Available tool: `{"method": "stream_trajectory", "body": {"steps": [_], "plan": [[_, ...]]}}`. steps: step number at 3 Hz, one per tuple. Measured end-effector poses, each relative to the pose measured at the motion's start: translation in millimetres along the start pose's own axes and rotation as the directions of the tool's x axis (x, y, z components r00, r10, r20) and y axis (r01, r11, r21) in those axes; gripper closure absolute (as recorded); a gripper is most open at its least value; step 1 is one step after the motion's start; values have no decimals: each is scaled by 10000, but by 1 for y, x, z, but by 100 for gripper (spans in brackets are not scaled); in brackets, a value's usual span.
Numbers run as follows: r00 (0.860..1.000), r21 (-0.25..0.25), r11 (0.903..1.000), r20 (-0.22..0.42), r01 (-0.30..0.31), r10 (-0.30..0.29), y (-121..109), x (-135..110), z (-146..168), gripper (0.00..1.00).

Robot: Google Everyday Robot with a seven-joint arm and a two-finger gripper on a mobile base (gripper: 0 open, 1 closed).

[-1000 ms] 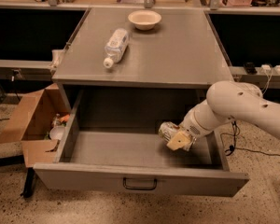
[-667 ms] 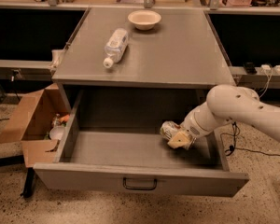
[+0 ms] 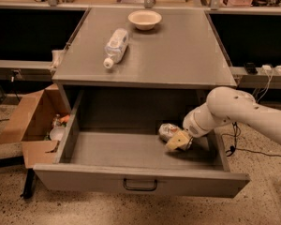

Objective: Place 7up can into top drawer

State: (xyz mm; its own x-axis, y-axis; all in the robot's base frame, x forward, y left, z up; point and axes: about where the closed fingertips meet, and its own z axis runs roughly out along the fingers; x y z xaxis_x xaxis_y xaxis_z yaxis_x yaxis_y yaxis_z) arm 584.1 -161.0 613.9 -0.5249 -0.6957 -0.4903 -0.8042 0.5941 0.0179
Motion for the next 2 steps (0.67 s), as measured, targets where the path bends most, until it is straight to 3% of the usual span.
{"method": "stream_trajectory", "body": {"steps": [1,2], "plan": [[9952,-51,10000,982,56,-51,-7,-19,-18,0],[9638,-176,9986,2631,504,-440,-9,-50,-64,0]]}}
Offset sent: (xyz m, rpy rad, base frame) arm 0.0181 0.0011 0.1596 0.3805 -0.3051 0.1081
